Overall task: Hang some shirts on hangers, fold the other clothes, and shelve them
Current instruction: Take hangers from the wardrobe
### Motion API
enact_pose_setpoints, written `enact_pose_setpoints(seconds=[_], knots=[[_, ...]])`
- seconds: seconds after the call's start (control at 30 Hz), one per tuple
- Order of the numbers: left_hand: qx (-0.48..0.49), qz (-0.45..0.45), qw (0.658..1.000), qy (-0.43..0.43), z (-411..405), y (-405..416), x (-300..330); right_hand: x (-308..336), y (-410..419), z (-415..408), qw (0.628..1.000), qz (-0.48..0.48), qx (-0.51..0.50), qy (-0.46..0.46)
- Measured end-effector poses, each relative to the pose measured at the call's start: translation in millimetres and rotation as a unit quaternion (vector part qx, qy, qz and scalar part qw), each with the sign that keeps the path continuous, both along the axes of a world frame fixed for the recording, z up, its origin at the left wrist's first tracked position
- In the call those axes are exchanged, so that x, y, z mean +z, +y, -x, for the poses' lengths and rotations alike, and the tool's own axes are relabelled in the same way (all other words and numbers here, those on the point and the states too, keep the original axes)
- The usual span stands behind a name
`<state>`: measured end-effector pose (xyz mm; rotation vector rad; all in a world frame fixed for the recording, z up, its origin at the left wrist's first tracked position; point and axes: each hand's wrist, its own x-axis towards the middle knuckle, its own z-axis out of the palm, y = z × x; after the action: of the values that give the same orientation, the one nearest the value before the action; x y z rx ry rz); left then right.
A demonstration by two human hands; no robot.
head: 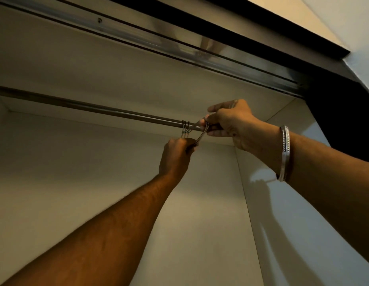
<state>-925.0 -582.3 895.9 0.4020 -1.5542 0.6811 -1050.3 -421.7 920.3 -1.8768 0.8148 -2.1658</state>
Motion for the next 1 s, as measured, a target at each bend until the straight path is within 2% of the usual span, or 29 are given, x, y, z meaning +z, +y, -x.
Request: enact_pose_setpoints(seconds=[0.4, 0.53, 0.67, 0.83, 0.9, 1.0], knots=[[0.012, 0.077, 0.995, -0.065, -2.5, 20.8, 22.9, -7.3, 20.1, 4.8, 0.993, 0.075, 0.005, -0.086], [-0.013, 0.072, 0.994, -0.08, 9.5, 26.0, 0.7, -28.3, 30.6, 10.7, 0.992, 0.073, 0.024, -0.098], [-0.073, 0.014, 0.993, -0.087, 27.3, 20.0, -69.0, -76.9, 30.3, 19.4, 0.994, 0.044, 0.011, -0.101], [-0.152, -0.123, 0.974, -0.111, 58.6, 24.5, -218.1, -175.8, 14.9, 43.6, 0.99, -0.031, -0.045, -0.132], [-0.229, -0.225, 0.943, -0.089, 72.7, 38.9, -292.7, -225.9, 14.5, 51.0, 0.983, -0.082, -0.055, -0.152], [-0.332, -0.37, 0.867, -0.035, 89.8, 72.0, -387.6, -291.8, 14.2, 55.8, 0.973, -0.165, -0.067, -0.147]])
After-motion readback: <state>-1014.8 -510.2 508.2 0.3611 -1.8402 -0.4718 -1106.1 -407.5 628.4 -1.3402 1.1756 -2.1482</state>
